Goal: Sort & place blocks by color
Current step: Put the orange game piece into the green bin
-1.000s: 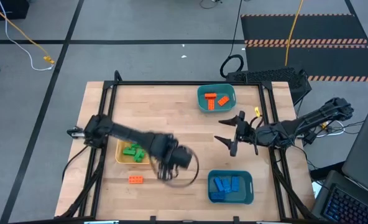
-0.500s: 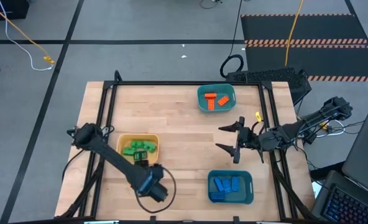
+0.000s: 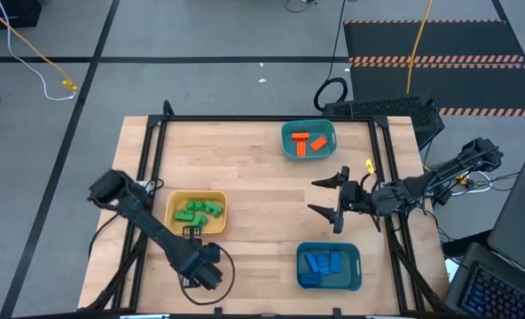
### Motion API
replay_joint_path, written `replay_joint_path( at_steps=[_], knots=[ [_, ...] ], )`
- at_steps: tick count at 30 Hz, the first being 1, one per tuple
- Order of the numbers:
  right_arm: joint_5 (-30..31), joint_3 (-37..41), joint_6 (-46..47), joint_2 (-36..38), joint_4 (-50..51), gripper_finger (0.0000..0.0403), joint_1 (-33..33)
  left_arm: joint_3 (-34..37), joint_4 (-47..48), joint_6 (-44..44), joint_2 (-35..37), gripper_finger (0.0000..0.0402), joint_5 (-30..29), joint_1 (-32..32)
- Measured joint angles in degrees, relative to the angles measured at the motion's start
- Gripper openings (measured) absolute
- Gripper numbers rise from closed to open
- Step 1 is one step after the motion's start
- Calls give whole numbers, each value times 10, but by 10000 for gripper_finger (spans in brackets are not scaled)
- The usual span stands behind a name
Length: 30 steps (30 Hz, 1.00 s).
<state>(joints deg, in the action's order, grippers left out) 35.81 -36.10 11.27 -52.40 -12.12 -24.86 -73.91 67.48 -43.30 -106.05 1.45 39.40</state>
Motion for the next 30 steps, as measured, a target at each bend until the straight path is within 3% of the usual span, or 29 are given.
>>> replay_joint_path(
  at_steps=[9, 18, 23, 27, 30],
  knots=[
    [-9, 0, 2, 0, 3, 318, 0, 107, -121, -28, 96, 179, 73, 4],
    [-31, 0, -6, 0, 2, 318, 0, 143, -123, -27, 97, 280, 52, -13],
    [-31, 0, -8, 0, -1, 318, 0, 156, -169, -17, 97, 324, 55, -19],
    [-31, 0, -8, 0, -1, 318, 0, 190, -232, -37, 97, 329, 60, -19],
    [-31, 0, -10, 0, -1, 318, 0, 213, -250, -59, 97, 308, 60, -19]
  ],
)
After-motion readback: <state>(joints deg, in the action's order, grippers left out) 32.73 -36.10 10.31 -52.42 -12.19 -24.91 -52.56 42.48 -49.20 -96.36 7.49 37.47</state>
